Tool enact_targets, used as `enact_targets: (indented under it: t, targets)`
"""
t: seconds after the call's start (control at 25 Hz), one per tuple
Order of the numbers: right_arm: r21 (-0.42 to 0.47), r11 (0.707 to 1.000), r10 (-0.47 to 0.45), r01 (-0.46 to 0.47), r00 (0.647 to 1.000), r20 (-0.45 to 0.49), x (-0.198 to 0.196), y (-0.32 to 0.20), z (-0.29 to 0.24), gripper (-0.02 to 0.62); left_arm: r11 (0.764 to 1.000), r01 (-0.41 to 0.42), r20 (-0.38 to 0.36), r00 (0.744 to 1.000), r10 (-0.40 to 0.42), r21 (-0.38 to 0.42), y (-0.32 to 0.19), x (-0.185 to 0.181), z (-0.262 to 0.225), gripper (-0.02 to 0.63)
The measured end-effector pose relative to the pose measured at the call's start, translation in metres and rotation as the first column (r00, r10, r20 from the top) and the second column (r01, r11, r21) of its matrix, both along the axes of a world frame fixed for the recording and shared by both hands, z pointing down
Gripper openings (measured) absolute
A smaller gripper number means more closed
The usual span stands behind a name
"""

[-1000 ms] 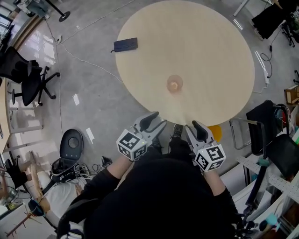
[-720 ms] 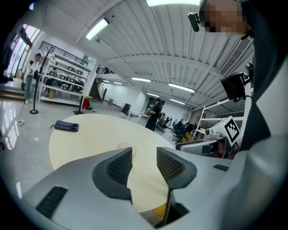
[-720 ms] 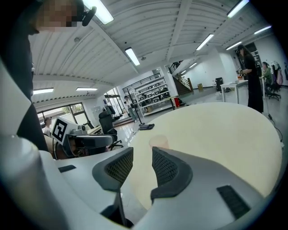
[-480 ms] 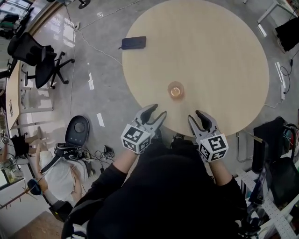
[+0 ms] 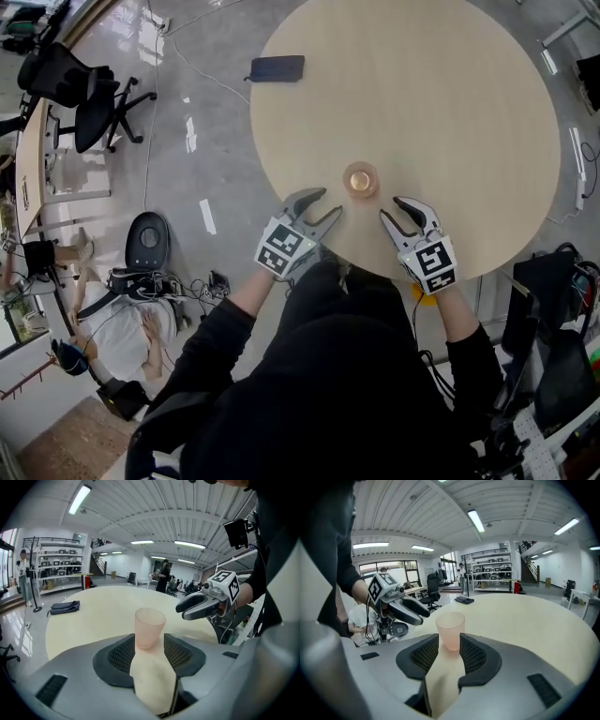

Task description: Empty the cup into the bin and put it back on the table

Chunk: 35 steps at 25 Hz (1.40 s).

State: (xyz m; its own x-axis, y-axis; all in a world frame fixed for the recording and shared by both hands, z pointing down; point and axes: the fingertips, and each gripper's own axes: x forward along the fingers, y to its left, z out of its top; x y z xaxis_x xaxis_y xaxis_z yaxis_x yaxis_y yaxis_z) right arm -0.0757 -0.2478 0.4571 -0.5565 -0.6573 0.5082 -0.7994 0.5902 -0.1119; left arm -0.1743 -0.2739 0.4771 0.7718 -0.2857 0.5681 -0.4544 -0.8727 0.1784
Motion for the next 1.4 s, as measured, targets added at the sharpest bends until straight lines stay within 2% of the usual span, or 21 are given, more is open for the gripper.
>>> enact_targets:
  t: [0.2,0.4,0.64,0.92,1.4]
  targets:
    - [-0.037,0.995,-0.091,0.088,0.991,-0.096,-0.01,-0.021,0.052,0.137,0.99,-0.14,0.062,0.988,0.14,0.006,-0.012,0.013,0.038,0.204]
    - [-0.051,0.992,-0.121,0.116,0.988,-0.093,-0.012,-0.034,0.061,0.14,0.98,-0.195,0.028,0.98,0.196,-0.047,-0.025,0.025,0.046,0.207]
    - [-0.003,0.985,-0.174,0.175,0.974,-0.148,-0.019,-0.041,0.063,0.158,0.939,-0.344,0.097,0.934,0.344,-0.012,-0.027,0.033,0.055,0.241]
    - [0.01,0.985,-0.168,0.17,0.977,-0.134,-0.02,-0.039,0.05,0.161,0.926,-0.377,0.081,0.923,0.377,-0.018,-0.024,0.041,0.041,0.24]
    - [0.085,0.986,-0.134,0.14,0.988,-0.076,-0.016,-0.011,-0.01,0.161,0.931,-0.365,-0.047,0.93,0.365,0.007,0.002,0.05,-0.021,0.241]
